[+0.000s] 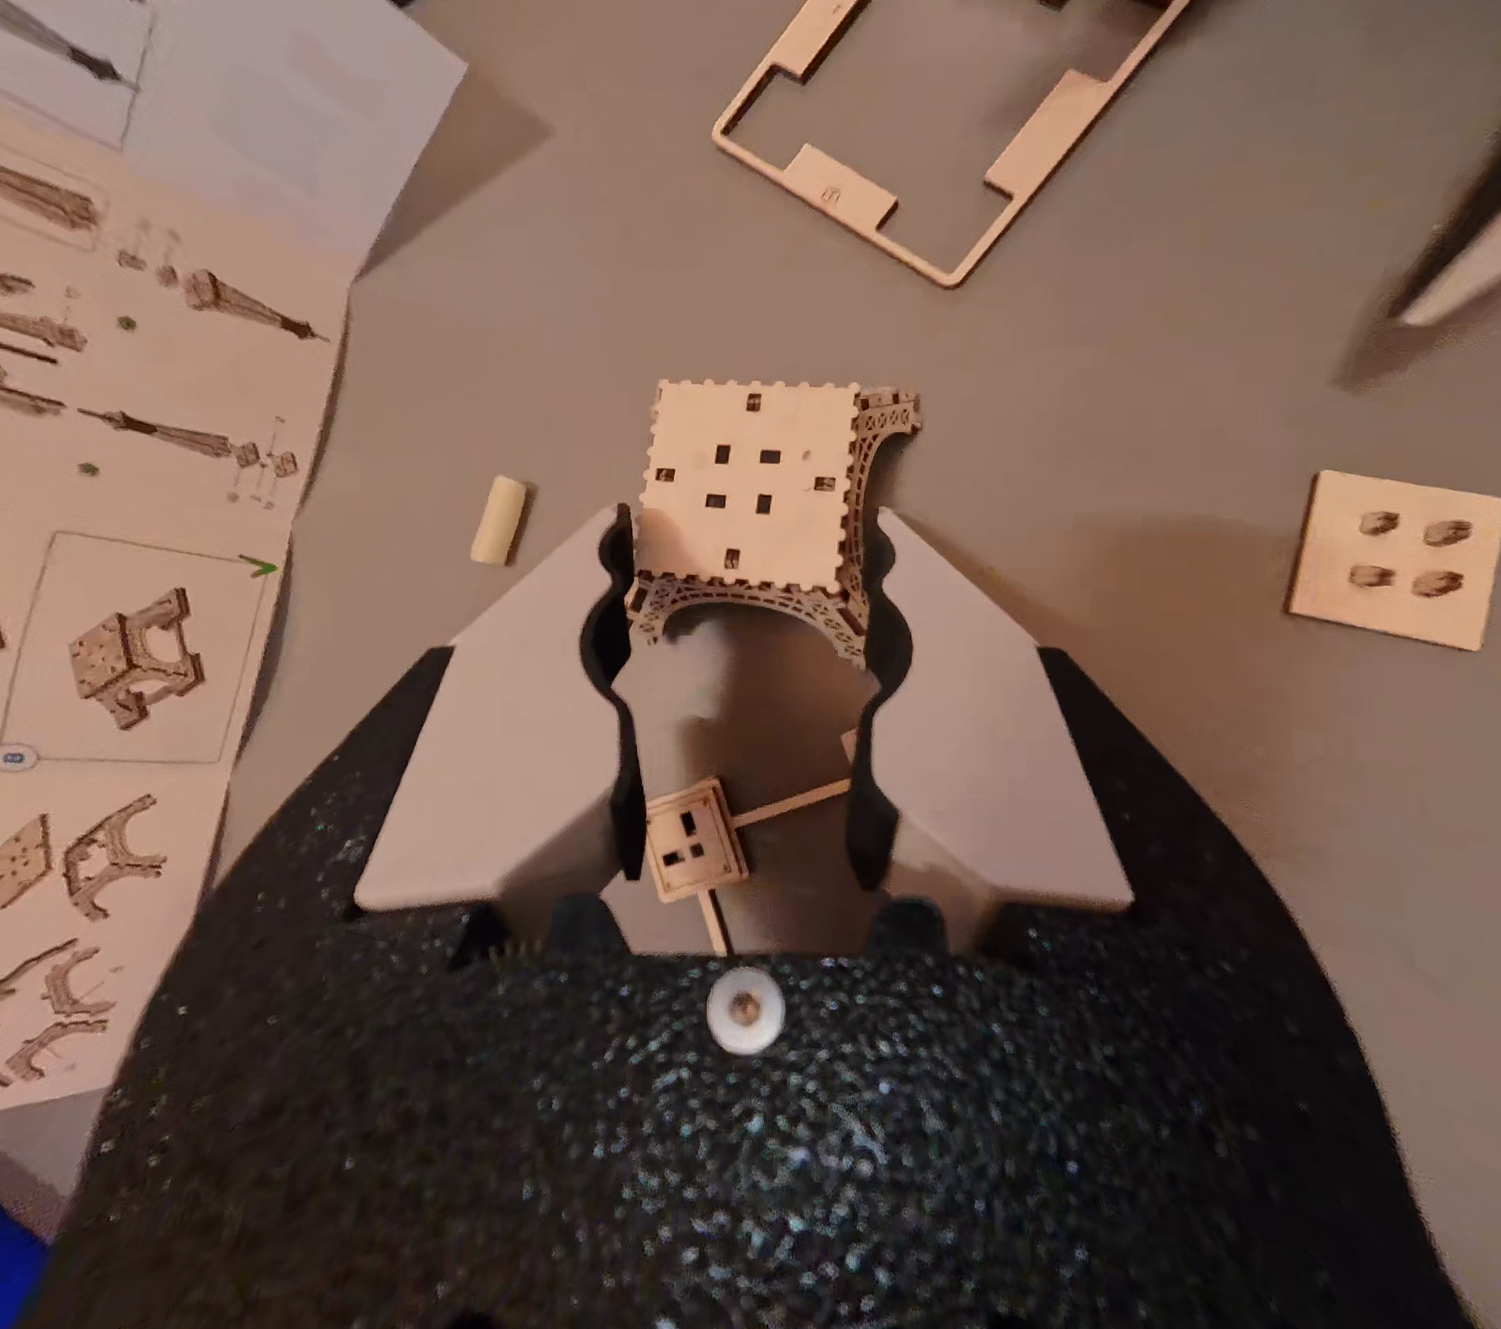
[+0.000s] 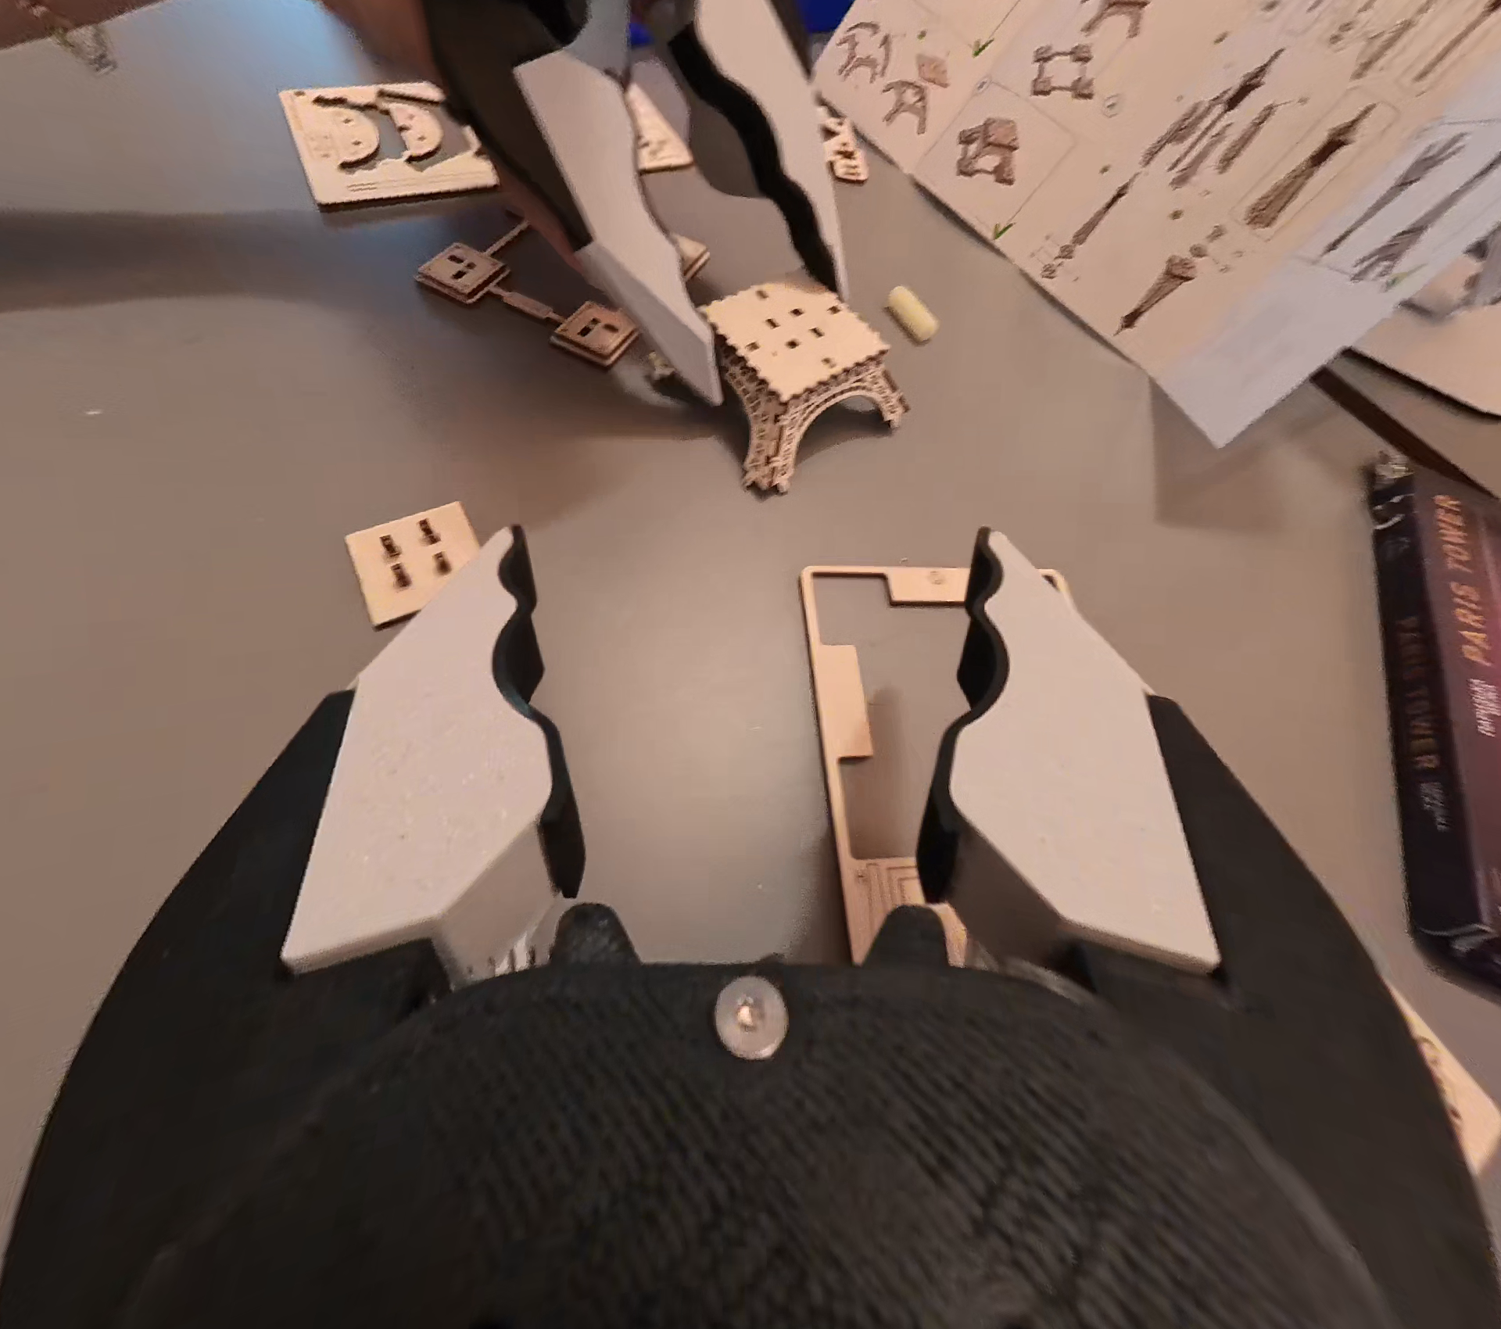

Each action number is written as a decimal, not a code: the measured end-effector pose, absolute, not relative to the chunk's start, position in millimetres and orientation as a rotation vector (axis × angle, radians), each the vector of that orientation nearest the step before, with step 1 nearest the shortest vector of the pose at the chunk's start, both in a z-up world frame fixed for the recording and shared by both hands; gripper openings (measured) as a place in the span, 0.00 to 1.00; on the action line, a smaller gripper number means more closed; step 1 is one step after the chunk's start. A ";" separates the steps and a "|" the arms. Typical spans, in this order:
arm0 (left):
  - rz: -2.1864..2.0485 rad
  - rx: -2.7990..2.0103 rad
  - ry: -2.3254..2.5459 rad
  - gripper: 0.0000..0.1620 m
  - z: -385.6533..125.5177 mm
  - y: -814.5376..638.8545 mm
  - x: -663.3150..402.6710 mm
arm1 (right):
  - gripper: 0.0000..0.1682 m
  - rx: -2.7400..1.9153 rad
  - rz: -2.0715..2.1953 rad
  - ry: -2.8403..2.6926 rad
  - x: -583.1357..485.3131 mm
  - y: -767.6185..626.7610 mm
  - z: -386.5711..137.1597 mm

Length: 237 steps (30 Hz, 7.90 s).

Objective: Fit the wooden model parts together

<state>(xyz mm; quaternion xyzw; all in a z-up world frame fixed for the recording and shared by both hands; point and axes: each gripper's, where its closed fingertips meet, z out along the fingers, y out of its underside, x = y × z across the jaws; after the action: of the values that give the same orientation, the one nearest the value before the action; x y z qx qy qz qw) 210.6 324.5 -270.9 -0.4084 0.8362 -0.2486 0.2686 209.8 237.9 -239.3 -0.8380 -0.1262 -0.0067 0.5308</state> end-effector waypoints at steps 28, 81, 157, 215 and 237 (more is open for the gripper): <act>-0.391 -0.297 1.808 0.33 -174.5 209.8 160.6 | 0.23 -1.609 0.841 -0.152 167.5 216.2 -174.0; -0.560 -1.361 1.037 0.39 -175.9 407.9 117.2 | 0.06 -1.767 -0.934 -0.463 270.4 232.2 -220.9; -2.011 -2.122 1.423 0.07 -239.3 218.5 73.5 | 0.47 -2.046 0.165 -0.582 129.3 208.3 -248.8; -0.795 -1.042 2.230 0.33 -262.7 256.5 84.9 | 0.19 -2.184 0.278 -0.707 126.7 224.0 -282.1; -0.914 -1.098 2.135 0.43 -260.3 248.7 85.1 | 0.18 -2.112 0.181 -0.747 136.8 218.1 -269.0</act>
<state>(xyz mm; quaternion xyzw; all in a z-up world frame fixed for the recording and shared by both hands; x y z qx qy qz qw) 85.1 248.7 -260.3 -0.4098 0.7973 -0.3414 0.2824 136.8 218.1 -269.0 -0.8473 -0.2997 0.0728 0.4323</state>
